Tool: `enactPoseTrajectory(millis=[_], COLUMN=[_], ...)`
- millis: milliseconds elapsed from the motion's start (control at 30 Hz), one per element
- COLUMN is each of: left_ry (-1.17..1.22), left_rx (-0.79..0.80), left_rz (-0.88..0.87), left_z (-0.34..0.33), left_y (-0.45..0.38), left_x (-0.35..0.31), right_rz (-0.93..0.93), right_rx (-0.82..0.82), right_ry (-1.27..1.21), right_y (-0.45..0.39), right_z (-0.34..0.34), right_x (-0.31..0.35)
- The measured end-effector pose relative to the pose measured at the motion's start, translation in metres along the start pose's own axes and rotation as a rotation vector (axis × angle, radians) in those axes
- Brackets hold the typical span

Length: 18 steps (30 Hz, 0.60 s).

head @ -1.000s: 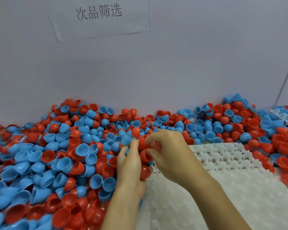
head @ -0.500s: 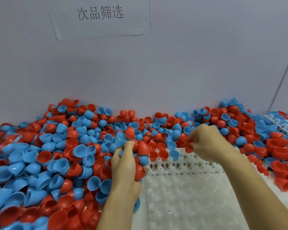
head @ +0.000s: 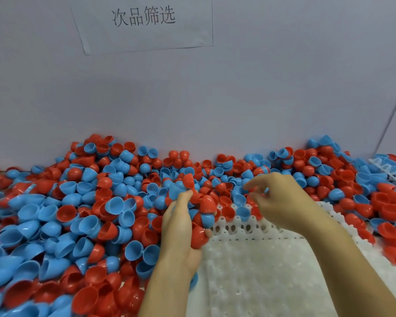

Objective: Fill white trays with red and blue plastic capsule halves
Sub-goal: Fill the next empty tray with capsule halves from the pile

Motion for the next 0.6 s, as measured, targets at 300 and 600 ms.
enactPoseTrajectory(millis=[300,600], left_ry=[-0.009,-0.027], left_rx=[0.047,0.030], left_rz=[-0.014,0.049], left_z=[-0.009,-0.010], left_y=[0.005,0.011], left_x=[0.001,0.007], right_rz=[0.175,0.132], right_rx=[-0.006,-0.168], right_ry=[-0.437,-0.433], right_y=[0.021,0.017], right_z=[-0.016,-0.012], right_x=[0.054,0.040])
Point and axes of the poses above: each hand's wrist, its own y-axis away from the middle knuckle, its own z-axis out of the back of the hand, x = y × z, the point moved 6 cm from there along -y, towards the middle knuckle, and after that the axes turned 7 degrees about -x, right-handed, at the moved point
